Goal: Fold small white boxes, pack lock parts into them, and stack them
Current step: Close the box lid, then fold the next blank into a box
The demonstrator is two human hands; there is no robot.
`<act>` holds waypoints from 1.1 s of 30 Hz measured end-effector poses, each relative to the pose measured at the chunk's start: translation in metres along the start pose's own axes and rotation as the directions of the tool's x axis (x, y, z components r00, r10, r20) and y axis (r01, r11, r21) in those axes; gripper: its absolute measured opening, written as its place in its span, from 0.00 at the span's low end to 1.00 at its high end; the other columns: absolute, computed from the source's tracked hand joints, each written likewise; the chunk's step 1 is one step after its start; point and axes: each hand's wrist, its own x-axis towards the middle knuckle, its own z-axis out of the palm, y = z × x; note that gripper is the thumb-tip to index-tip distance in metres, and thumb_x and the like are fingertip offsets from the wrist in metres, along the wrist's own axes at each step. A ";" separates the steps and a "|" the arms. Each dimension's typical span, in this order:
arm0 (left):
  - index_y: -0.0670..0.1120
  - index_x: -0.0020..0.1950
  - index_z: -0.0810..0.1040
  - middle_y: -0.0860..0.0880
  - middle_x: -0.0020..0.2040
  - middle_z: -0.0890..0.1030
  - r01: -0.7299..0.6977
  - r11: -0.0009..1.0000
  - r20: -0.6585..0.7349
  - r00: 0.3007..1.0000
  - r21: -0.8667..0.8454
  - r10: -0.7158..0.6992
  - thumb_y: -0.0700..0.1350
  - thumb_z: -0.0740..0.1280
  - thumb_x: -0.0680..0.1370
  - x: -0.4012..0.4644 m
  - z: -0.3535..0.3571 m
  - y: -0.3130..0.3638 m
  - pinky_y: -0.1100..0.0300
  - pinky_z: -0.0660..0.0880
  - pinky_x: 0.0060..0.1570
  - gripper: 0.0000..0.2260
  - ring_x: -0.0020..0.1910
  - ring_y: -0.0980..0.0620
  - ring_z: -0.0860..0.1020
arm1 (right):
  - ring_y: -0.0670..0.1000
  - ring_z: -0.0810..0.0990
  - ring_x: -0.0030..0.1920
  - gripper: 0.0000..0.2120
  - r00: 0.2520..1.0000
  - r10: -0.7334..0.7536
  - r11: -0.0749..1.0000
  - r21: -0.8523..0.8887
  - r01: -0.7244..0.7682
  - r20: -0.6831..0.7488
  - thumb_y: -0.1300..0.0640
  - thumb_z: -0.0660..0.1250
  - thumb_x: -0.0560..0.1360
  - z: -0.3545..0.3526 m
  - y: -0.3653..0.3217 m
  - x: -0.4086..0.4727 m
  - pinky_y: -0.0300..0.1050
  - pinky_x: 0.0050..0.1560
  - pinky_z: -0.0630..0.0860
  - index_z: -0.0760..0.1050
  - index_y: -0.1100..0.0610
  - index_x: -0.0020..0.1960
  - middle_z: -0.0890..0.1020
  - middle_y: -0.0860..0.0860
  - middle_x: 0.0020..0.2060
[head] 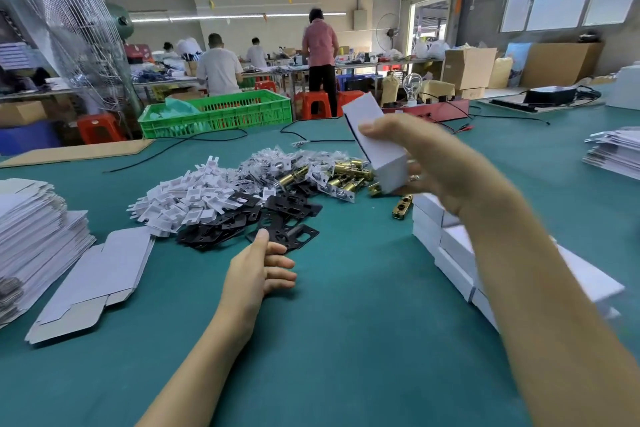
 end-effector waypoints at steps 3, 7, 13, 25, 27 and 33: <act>0.38 0.45 0.77 0.46 0.30 0.82 -0.020 0.997 0.016 1.000 0.072 0.019 0.55 0.57 0.83 -0.001 0.000 -0.002 0.61 0.77 0.27 0.21 0.26 0.49 0.79 | 0.49 0.79 0.45 0.29 0.979 -0.026 0.932 -0.359 -0.050 -0.201 0.36 0.74 0.62 -0.033 -0.006 -0.011 0.45 0.38 0.75 0.73 0.45 0.59 0.78 0.46 0.48; 0.39 0.45 0.78 0.47 0.31 0.82 -0.050 0.989 0.038 0.998 0.138 0.046 0.54 0.58 0.83 -0.003 0.002 -0.004 0.61 0.77 0.29 0.20 0.28 0.50 0.79 | 0.53 0.73 0.52 0.42 0.936 0.142 0.705 -0.630 -0.324 -0.323 0.34 0.76 0.56 -0.068 0.000 -0.026 0.49 0.47 0.70 0.71 0.51 0.64 0.74 0.50 0.54; 0.39 0.45 0.79 0.47 0.33 0.81 -0.070 0.984 0.068 0.996 0.163 0.060 0.54 0.59 0.82 -0.006 0.004 -0.004 0.61 0.78 0.31 0.19 0.29 0.51 0.79 | 0.58 0.72 0.57 0.56 0.841 0.414 0.488 -0.694 -0.529 -0.349 0.33 0.75 0.48 -0.085 0.014 -0.034 0.52 0.57 0.73 0.62 0.50 0.72 0.71 0.54 0.59; 0.40 0.46 0.79 0.48 0.34 0.82 -0.093 0.976 0.089 0.993 0.195 0.077 0.54 0.61 0.81 -0.004 0.003 -0.006 0.61 0.78 0.33 0.18 0.31 0.52 0.80 | 0.59 0.69 0.56 0.59 0.819 0.432 0.413 -0.724 -0.553 -0.378 0.37 0.78 0.56 -0.087 0.047 -0.012 0.54 0.55 0.72 0.48 0.46 0.76 0.70 0.56 0.67; 0.40 0.45 0.79 0.48 0.34 0.82 -0.094 0.977 0.089 0.993 0.190 0.078 0.54 0.61 0.81 -0.004 0.002 -0.007 0.62 0.78 0.32 0.18 0.31 0.52 0.80 | 0.59 0.68 0.53 0.57 0.815 0.426 0.388 -0.735 -0.556 -0.392 0.39 0.78 0.57 -0.085 0.052 -0.009 0.53 0.50 0.72 0.48 0.47 0.76 0.69 0.56 0.67; 0.40 0.46 0.79 0.49 0.34 0.83 -0.098 0.975 0.091 0.993 0.198 0.081 0.54 0.61 0.81 -0.003 0.003 -0.008 0.62 0.78 0.32 0.19 0.31 0.53 0.80 | 0.64 0.74 0.54 0.55 0.816 0.458 0.428 -0.717 -0.550 -0.353 0.42 0.82 0.50 -0.081 0.060 -0.003 0.60 0.57 0.75 0.61 0.60 0.69 0.72 0.58 0.51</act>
